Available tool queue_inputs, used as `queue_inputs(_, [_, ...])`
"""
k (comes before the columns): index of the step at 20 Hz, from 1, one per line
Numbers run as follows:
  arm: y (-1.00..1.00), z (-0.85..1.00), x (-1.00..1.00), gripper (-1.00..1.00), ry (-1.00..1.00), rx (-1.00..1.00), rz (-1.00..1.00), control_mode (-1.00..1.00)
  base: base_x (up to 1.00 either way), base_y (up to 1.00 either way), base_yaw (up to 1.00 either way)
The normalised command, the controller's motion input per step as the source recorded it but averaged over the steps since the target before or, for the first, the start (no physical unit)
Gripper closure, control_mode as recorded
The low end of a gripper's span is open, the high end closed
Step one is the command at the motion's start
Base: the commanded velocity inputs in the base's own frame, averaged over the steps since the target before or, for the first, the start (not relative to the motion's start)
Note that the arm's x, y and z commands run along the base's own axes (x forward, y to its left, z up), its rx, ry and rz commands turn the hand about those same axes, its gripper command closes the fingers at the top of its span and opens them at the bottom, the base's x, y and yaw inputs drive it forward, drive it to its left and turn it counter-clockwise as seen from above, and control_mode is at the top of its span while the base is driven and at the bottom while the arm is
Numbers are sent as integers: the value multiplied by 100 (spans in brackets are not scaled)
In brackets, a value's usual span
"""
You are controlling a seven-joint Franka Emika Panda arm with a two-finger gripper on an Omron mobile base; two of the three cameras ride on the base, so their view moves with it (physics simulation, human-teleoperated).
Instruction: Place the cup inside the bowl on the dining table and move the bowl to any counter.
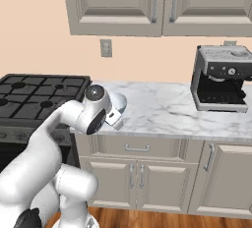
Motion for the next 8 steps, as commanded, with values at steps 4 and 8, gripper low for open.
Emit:
queue_inputs(4, [11,60,-51,-100,0,0,6,-100,0,0,0])
queue_inputs(8, [17,64,-56,-100,0,0,12,-100,0,0,0])
